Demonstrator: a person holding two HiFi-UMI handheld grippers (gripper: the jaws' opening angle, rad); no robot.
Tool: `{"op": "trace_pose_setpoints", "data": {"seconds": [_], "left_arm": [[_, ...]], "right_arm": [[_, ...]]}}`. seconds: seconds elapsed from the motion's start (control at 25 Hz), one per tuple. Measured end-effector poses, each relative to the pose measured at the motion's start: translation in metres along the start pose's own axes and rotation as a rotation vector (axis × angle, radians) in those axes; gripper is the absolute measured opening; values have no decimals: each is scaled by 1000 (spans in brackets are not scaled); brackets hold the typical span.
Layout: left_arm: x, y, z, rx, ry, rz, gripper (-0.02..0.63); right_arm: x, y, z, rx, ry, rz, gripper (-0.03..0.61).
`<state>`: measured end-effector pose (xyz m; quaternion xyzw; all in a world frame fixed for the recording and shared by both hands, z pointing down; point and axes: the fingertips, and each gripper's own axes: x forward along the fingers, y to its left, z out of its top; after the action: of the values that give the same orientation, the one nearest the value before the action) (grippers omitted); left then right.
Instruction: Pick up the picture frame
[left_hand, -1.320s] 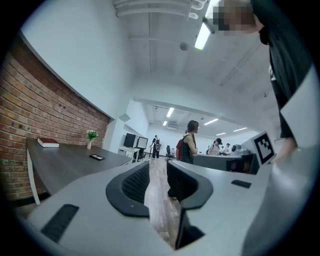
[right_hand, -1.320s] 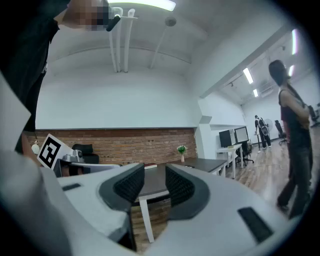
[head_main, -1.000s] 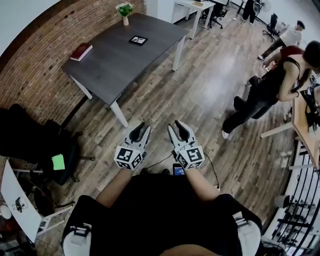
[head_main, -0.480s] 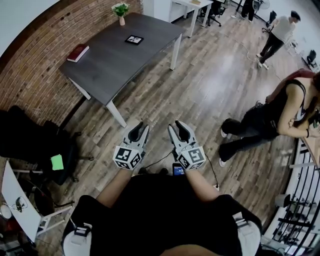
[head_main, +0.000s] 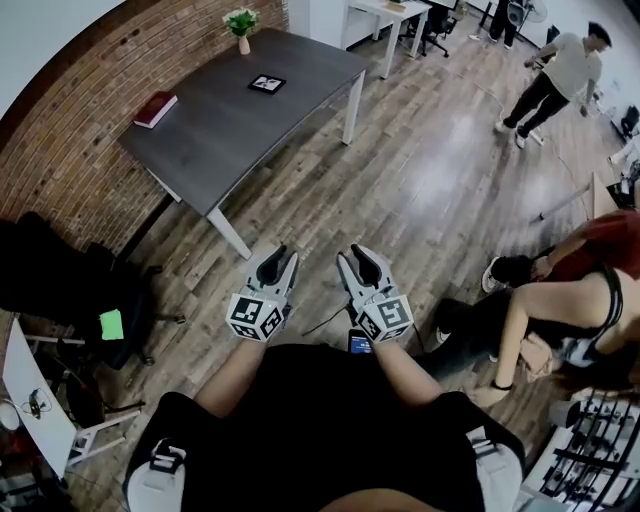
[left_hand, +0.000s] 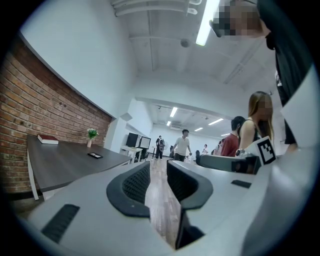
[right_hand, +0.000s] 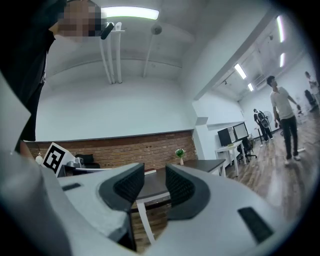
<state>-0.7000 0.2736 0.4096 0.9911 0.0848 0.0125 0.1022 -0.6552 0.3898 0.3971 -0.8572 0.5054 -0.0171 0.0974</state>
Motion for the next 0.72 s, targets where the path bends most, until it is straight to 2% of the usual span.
{"op": "trace_pose_setpoints", "data": {"seconds": [0.32, 0.56, 0.72], "left_arm": [[42, 30, -7, -4, 8, 14, 92], [110, 84, -9, -38, 15, 20, 92], [161, 129, 5, -50, 10, 14, 92]], "right_arm": [[40, -39, -10, 12, 9, 1, 135], [107, -88, -18, 13, 35, -16, 135], [167, -118, -13, 3, 41, -19, 135]]}}
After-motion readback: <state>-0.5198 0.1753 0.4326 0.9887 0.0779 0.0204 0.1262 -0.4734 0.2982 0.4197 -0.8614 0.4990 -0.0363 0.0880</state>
